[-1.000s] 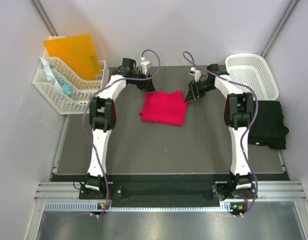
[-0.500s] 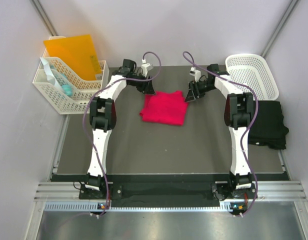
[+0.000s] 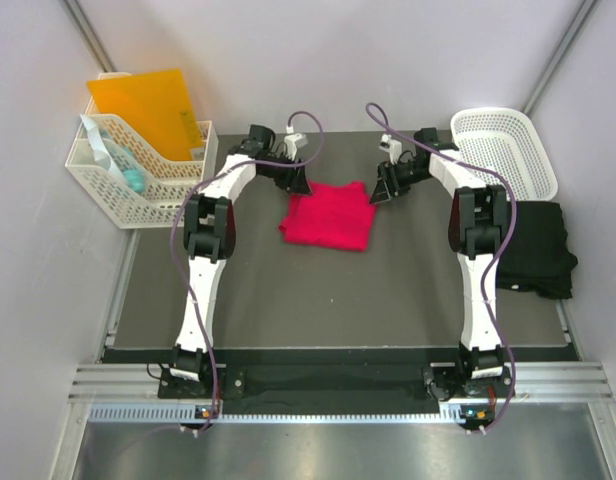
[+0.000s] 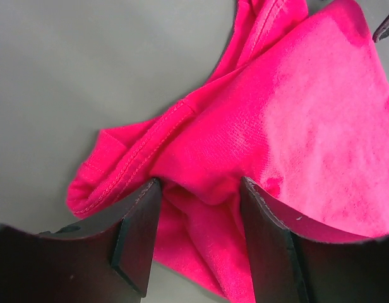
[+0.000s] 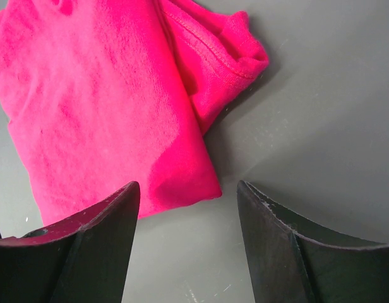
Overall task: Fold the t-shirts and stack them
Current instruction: Fold the tshirt, then neatly place the folded tshirt to the corner
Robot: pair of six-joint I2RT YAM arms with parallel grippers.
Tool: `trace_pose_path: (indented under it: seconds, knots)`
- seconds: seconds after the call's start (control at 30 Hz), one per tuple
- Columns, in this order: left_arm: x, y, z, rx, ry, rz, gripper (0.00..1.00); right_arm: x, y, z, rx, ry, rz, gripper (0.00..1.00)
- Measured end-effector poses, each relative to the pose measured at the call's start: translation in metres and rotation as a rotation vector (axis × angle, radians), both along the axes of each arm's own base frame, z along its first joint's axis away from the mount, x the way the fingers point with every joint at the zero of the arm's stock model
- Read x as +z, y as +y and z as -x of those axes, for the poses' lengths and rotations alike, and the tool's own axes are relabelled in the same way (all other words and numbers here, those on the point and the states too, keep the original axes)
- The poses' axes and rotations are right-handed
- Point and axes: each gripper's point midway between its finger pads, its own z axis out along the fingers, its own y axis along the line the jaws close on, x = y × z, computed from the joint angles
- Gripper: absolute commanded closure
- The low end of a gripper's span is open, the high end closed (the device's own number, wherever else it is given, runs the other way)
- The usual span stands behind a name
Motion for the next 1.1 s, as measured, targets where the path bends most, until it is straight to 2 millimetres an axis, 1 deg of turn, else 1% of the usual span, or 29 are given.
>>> trace_pose_path:
  seconds: [0.17,0.3,0.33,0.43,0.47,0.53,0.57,0.67,0.73,0.8,0.83,1.0,1.03,1.1]
  knots:
    - [0.002,-0.004,0.000,0.000,0.001,0.004,0.43,0.000,0.000,0.000,-0.004,0.003,-0.001,0.37]
    - [0.002,-0.007,0.001,-0.001,0.006,0.007,0.51,0.000,0.000,-0.001,-0.011,0.008,-0.002,0.40]
    - [0.003,-0.007,0.001,0.000,0.004,0.008,0.56,0.000,0.000,-0.001,-0.013,0.009,-0.003,0.41]
    - [0.003,-0.008,0.001,0.000,0.007,0.013,0.64,0.001,0.000,-0.002,-0.022,0.010,-0.003,0.46]
    - [0.003,-0.009,0.001,-0.001,0.005,0.013,0.65,0.001,0.000,-0.003,-0.024,0.011,-0.003,0.54]
    - [0.004,-0.009,0.000,-0.001,0.004,0.015,0.68,0.001,0.001,-0.003,-0.028,0.015,-0.004,0.62]
    - [0.004,-0.009,0.000,-0.001,0.004,0.016,0.69,0.001,0.001,-0.003,-0.030,0.016,-0.004,0.70]
    - [0.005,-0.010,0.001,-0.003,0.006,0.022,0.72,0.000,0.000,-0.004,-0.035,0.013,0.002,0.81]
    - [0.006,-0.010,0.001,0.000,0.009,0.026,0.76,0.000,0.000,-0.004,-0.040,0.017,0.004,0.86]
    - [0.006,-0.011,0.001,0.000,0.010,0.032,0.95,0.000,-0.001,-0.005,-0.043,0.019,0.007,0.87]
    - [0.007,-0.011,0.001,0.000,0.013,0.035,1.00,-0.001,-0.001,-0.005,-0.044,0.019,0.008,0.88]
    - [0.008,-0.013,0.001,-0.001,0.014,0.044,1.00,-0.002,-0.002,-0.005,-0.049,0.020,0.015,0.95]
    - [0.009,-0.013,0.000,0.002,0.015,0.045,1.00,-0.002,-0.002,-0.005,-0.050,0.020,0.016,1.00]
    - [0.009,-0.013,0.000,0.007,0.019,0.048,1.00,-0.002,-0.002,-0.005,-0.053,0.022,0.019,1.00]
